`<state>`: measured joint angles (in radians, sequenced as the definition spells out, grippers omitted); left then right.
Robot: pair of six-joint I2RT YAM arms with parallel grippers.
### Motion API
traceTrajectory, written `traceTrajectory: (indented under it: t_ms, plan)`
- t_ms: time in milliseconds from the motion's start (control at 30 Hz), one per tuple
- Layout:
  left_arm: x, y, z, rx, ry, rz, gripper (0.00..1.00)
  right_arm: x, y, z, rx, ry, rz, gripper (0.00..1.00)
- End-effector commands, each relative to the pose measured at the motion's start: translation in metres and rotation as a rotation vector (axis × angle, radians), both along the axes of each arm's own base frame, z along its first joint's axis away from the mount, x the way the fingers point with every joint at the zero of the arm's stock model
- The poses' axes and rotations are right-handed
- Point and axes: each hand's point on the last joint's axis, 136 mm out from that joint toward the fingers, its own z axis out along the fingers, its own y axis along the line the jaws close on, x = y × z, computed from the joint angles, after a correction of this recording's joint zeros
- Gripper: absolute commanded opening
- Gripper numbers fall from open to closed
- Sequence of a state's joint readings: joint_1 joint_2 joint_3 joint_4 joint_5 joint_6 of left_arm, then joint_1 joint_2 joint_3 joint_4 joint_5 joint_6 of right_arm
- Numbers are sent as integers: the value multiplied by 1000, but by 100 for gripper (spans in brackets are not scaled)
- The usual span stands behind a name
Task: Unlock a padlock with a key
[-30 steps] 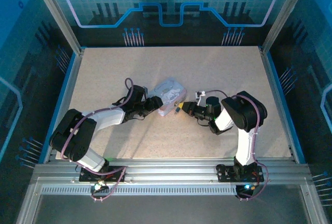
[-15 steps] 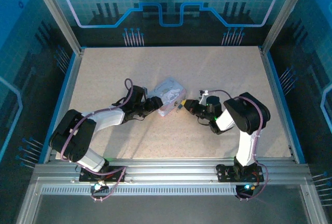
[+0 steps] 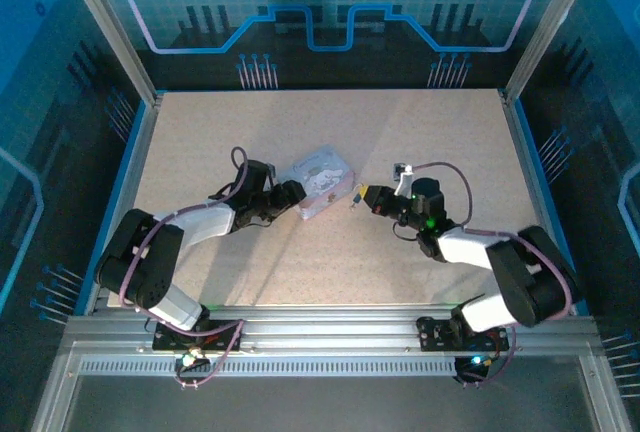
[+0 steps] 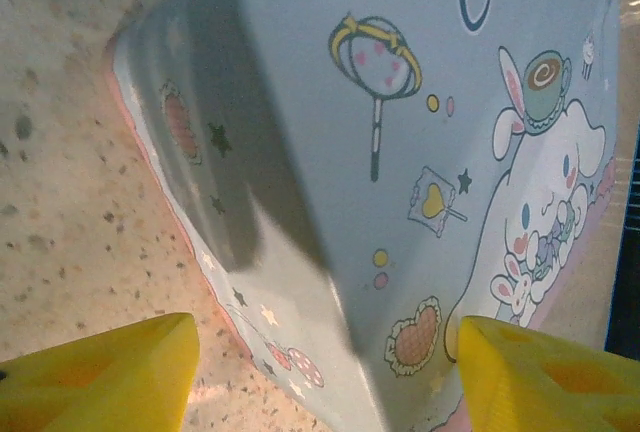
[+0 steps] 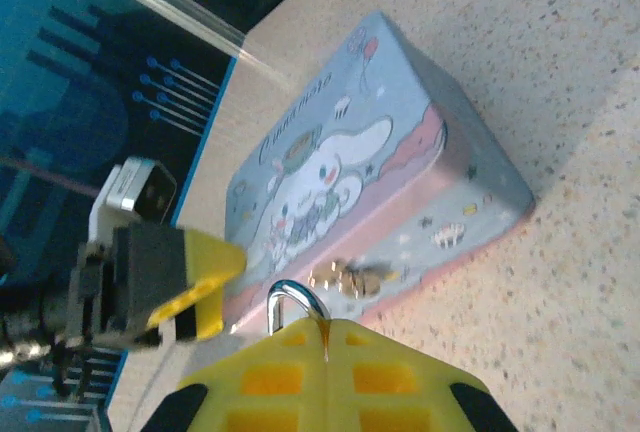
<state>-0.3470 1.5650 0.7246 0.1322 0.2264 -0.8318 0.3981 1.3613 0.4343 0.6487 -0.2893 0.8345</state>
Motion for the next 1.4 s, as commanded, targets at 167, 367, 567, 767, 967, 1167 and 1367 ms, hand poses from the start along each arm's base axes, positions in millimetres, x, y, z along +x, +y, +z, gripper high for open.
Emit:
traceTrajectory:
  t_ms: [167,367,567,767,967,1167,1367]
  plan:
    - [9,21,17,55,-40,14,77,-46,-18,-2,-235,76,130,0]
    - [2,37,38,20,-115,34,84,-79,-37,-16,-347,211,150,0]
    - [-9,47,57,11,-206,31,92,-104,-50,-41,-414,341,167,0]
    - [-16,59,72,28,-277,58,99,-111,-48,-64,-434,439,200,0]
    - [-21,63,70,36,-266,62,99,-107,-35,-82,-456,489,249,0]
    - [-22,65,67,39,-252,64,99,-102,-23,-93,-437,496,269,1]
    - [-20,64,74,34,-258,63,99,-99,-23,-95,-436,493,261,10]
